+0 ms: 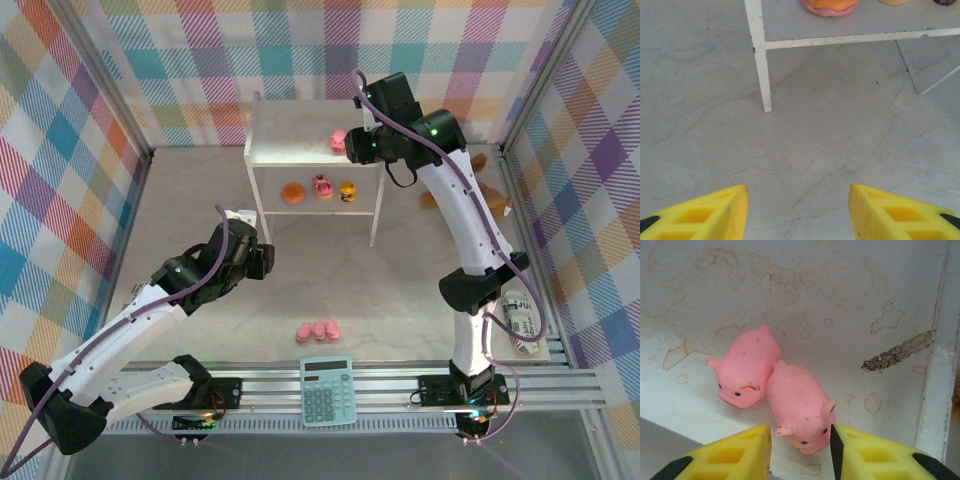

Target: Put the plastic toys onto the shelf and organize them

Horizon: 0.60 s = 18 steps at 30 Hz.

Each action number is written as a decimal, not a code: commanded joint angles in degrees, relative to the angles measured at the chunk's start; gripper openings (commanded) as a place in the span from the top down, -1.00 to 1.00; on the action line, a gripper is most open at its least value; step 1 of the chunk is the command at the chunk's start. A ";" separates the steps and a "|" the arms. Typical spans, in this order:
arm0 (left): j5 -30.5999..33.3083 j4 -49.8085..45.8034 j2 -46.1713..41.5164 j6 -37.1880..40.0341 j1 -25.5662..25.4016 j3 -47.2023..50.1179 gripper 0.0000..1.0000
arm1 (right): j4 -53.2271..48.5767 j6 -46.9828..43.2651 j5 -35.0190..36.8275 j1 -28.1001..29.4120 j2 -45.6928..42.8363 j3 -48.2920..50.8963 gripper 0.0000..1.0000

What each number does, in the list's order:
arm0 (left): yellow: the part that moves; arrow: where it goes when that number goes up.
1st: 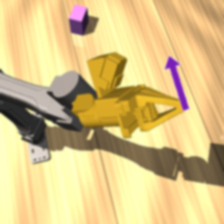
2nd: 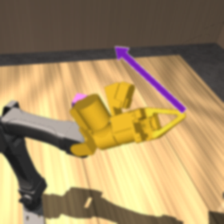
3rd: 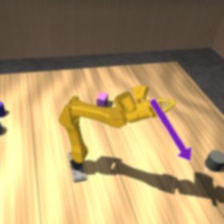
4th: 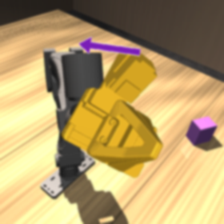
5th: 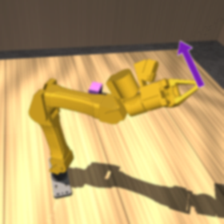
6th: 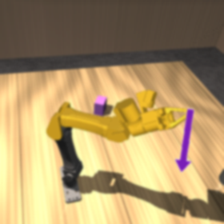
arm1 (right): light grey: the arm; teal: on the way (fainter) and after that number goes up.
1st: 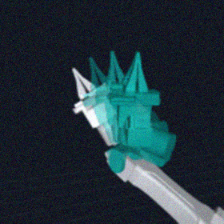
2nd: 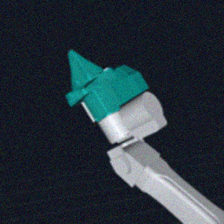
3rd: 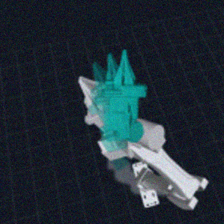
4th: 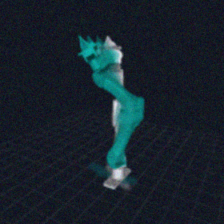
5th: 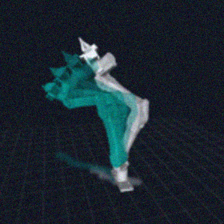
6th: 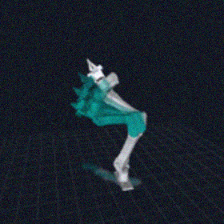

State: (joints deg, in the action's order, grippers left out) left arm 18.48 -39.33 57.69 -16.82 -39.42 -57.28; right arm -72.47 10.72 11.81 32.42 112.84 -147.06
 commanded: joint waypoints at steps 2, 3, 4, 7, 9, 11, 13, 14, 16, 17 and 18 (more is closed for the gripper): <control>-0.47 -0.70 -0.05 1.11 0.66 -0.81 -0.10 | -1.20 0.21 1.43 -1.75 1.60 -1.02 0.24; -0.48 -0.66 0.02 1.09 0.68 -0.82 -0.10 | -1.19 0.31 1.45 -1.77 1.44 -1.02 0.24; -0.56 -0.71 0.09 1.09 0.72 -0.90 -0.10 | -1.10 0.35 1.59 -1.74 1.19 -0.95 0.24; -0.55 -0.69 0.12 1.13 0.75 -0.91 -0.10 | -0.53 0.14 1.72 -1.84 0.85 -0.94 0.22; -0.56 -0.70 0.06 1.22 0.82 -0.93 -0.10 | -0.59 0.18 1.52 -1.93 0.77 -0.93 0.22; -0.57 -0.67 0.09 1.23 0.75 -1.03 -0.10 | -0.68 0.17 0.97 -1.99 0.97 -0.87 0.22; -0.58 -0.72 0.19 1.28 0.83 -1.08 -0.10 | -0.79 0.18 0.54 -2.08 1.24 -0.93 0.22; -0.59 -0.66 0.18 1.33 0.86 -1.11 -0.10 | -0.88 0.18 0.34 -2.06 1.53 -0.92 0.22; -0.57 -0.74 0.23 1.51 0.86 -1.24 -0.10 | -1.08 0.25 0.15 -2.10 1.82 -0.94 0.22; -0.56 -0.82 0.25 1.52 0.87 -1.30 -0.10 | -1.15 0.24 0.06 -2.10 1.99 -0.90 0.22; -0.58 -0.84 0.27 1.45 0.96 -1.26 -0.10 | -1.21 0.27 -0.19 -2.10 2.13 -0.94 0.22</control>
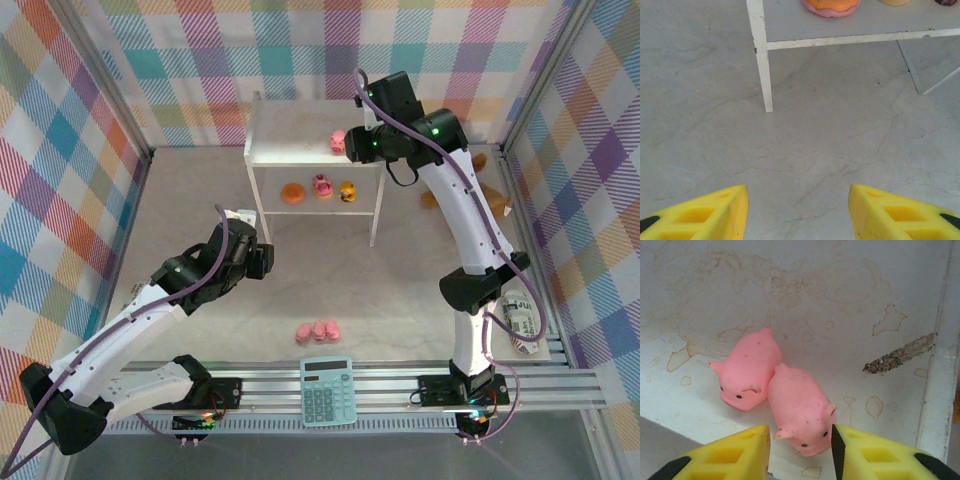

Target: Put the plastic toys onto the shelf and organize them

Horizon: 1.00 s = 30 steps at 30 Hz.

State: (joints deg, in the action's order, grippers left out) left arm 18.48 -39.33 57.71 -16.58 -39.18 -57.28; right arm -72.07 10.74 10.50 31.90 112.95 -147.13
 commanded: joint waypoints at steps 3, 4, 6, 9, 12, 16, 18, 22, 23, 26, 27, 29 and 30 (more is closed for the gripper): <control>-0.47 -0.92 0.13 1.37 0.77 -1.26 -0.10 | -1.58 0.27 0.58 -1.58 2.19 -0.86 0.22; -0.41 -0.92 0.09 1.33 0.81 -1.24 -0.10 | -1.53 0.23 0.13 -1.58 2.15 -0.87 0.22; -0.42 -0.84 0.12 1.36 0.82 -1.15 -0.10 | -1.58 0.27 -0.70 -1.58 2.04 -0.85 0.23; -0.56 -0.69 0.21 1.23 0.89 -1.10 -0.10 | -1.88 0.24 -1.51 -1.58 1.85 -0.75 0.23; -0.67 -0.61 0.38 1.21 0.87 -1.02 -0.10 | -2.11 0.16 -2.63 -1.58 1.84 -0.61 0.24; -0.78 -0.57 0.46 1.27 0.90 -1.04 -0.10 | -2.19 0.13 -4.07 -1.58 1.71 -0.44 0.25; -0.73 -0.57 0.32 1.20 0.97 -1.06 -0.10 | -2.02 0.08 -4.13 -1.50 1.42 -0.19 0.26; -0.74 -0.59 0.41 1.22 0.98 -1.04 -0.10 | 0.33 -0.02 -4.13 -1.53 -0.53 2.37 0.26; -0.79 -0.51 0.43 1.20 0.97 -1.02 -0.10 | 0.90 -0.12 -4.13 -1.49 -1.13 3.05 0.26; -0.81 -0.49 0.51 1.20 1.02 -1.00 -0.10 | 1.23 -0.54 -4.21 -1.49 -1.91 3.15 0.26; -0.75 -0.48 0.50 1.22 1.01 -1.09 -0.10 | 1.43 -0.56 -3.84 -1.49 -2.23 3.22 0.26; -0.64 -0.32 0.52 1.20 1.04 -1.16 -0.10 | 2.98 -0.94 -3.00 -1.46 -3.35 4.05 0.25; -0.65 -0.14 0.55 1.20 1.08 -1.16 -0.11 | 3.90 -1.14 -2.53 -1.48 -4.19 4.57 0.25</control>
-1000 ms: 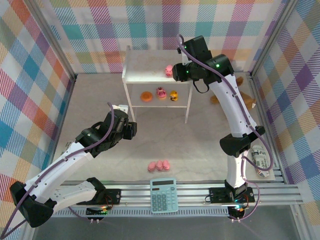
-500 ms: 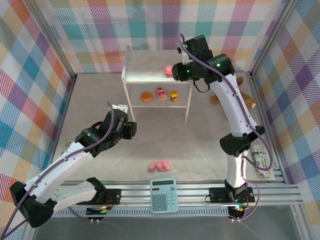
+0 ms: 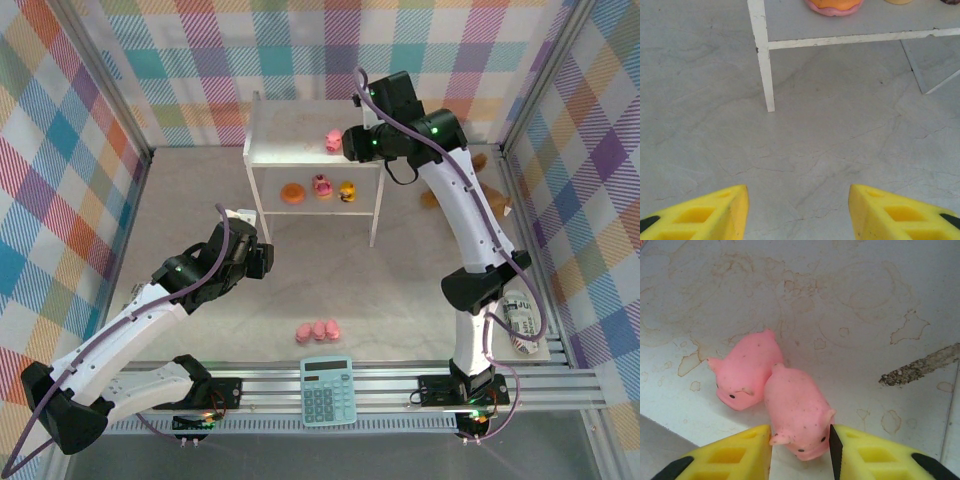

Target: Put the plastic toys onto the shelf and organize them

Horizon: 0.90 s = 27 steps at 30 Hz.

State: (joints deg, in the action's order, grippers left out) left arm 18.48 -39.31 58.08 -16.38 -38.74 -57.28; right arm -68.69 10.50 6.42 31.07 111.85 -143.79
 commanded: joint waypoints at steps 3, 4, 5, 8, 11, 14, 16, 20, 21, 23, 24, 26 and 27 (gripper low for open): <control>-0.81 0.04 0.35 0.97 0.65 -1.17 -0.11 | 2.02 -1.32 3.35 -0.51 -4.54 1.61 0.21; -0.98 0.02 0.47 0.94 0.61 -1.17 -0.10 | 2.12 -1.56 3.66 -0.61 -4.89 1.58 0.21; -1.10 -0.02 0.51 0.92 0.60 -1.23 -0.10 | 1.90 -1.57 3.98 -0.56 -5.08 1.52 0.21; -1.16 0.65 0.50 0.87 0.67 -1.17 -0.10 | 0.83 -1.22 3.65 -0.52 -5.44 1.84 0.22; -0.82 3.28 0.56 1.42 0.61 -1.87 -0.11 | 1.43 -0.93 2.79 0.06 -6.32 4.02 0.23; -1.02 5.84 1.94 2.79 0.63 -4.27 -0.11 | 3.04 -0.83 2.29 0.26 -7.26 5.86 0.23; -1.35 6.92 3.59 4.24 0.64 -7.17 -0.11 | 2.99 -1.30 3.04 0.31 -7.09 4.91 0.25; -4.25 9.98 8.31 6.78 0.66 -13.48 0.02 | 0.80 -2.18 3.26 0.30 -5.87 1.90 0.26; -4.74 10.28 9.26 6.97 0.60 -14.81 0.04 | 0.62 -2.18 2.91 0.31 -5.89 1.91 0.27; -5.18 12.09 10.95 7.44 0.61 -16.84 0.03 | 0.38 -2.15 1.20 0.31 -6.70 2.47 0.26; -5.37 12.80 11.48 7.78 0.60 -17.50 0.00 | 0.58 -2.11 0.78 0.31 -7.45 2.78 0.25; -6.73 11.95 13.40 8.91 0.60 -20.34 -0.03 | 0.49 -2.43 0.77 0.39 -8.94 2.94 0.25; -7.69 10.83 14.50 9.32 0.62 -22.01 -0.03 | 0.14 -2.79 1.16 0.42 -9.48 3.06 0.24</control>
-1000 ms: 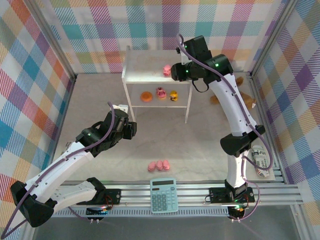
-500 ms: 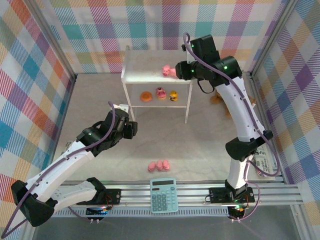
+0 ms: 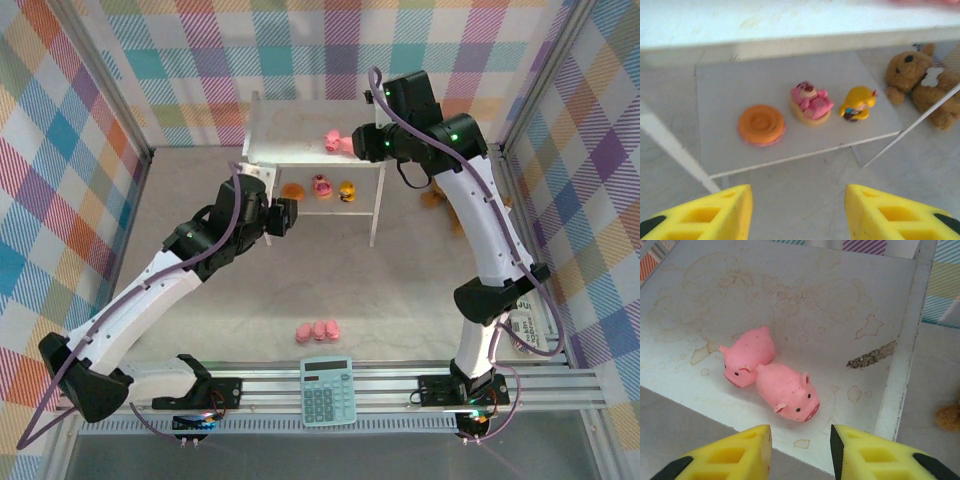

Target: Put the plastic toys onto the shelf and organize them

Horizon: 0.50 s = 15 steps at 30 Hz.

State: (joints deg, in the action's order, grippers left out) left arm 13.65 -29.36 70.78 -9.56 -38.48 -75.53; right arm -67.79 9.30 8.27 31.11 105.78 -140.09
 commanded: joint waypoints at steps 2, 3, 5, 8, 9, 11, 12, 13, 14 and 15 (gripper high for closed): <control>-4.27 -1.41 3.98 3.34 0.34 -6.94 -0.02 | -1.78 -2.58 0.86 0.44 -4.08 -0.29 0.24; -4.42 -2.13 4.83 3.60 0.25 -7.99 -0.02 | -2.28 -2.87 1.50 0.44 -4.11 -0.27 0.24; -5.18 -3.25 6.24 3.85 0.31 -10.26 -0.02 | -3.33 -3.46 2.81 0.40 -3.98 -0.18 0.23; -8.03 -3.85 8.08 3.63 0.31 -12.71 0.01 | -3.41 -4.03 3.48 0.46 -4.03 0.49 0.21; -9.05 -3.99 8.58 3.50 0.28 -13.35 0.02 | -3.30 -4.11 3.51 0.44 -4.09 0.92 0.21; -10.67 -4.96 9.73 3.31 -0.07 -14.80 0.03 | -3.13 -4.29 3.35 0.52 -4.87 2.11 0.21; -10.87 -5.53 10.25 3.42 -0.19 -15.34 0.03 | -2.99 -4.29 3.26 0.53 -5.35 2.91 0.21; -11.09 -6.07 10.55 3.50 -0.45 -15.78 0.03 | -2.71 -4.29 3.24 0.61 -6.10 4.10 0.21; -11.43 -6.21 10.84 3.50 -0.59 -15.97 0.03 | -1.86 -4.29 3.33 0.71 -7.06 5.81 0.21; -11.67 -6.25 11.09 3.51 -0.78 -16.10 0.02 | -1.16 -4.31 3.56 0.86 -7.83 7.23 0.21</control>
State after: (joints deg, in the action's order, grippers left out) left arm 4.64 -33.23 81.14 -6.70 -38.61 -89.60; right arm -69.73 6.31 11.05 31.35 100.60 -135.26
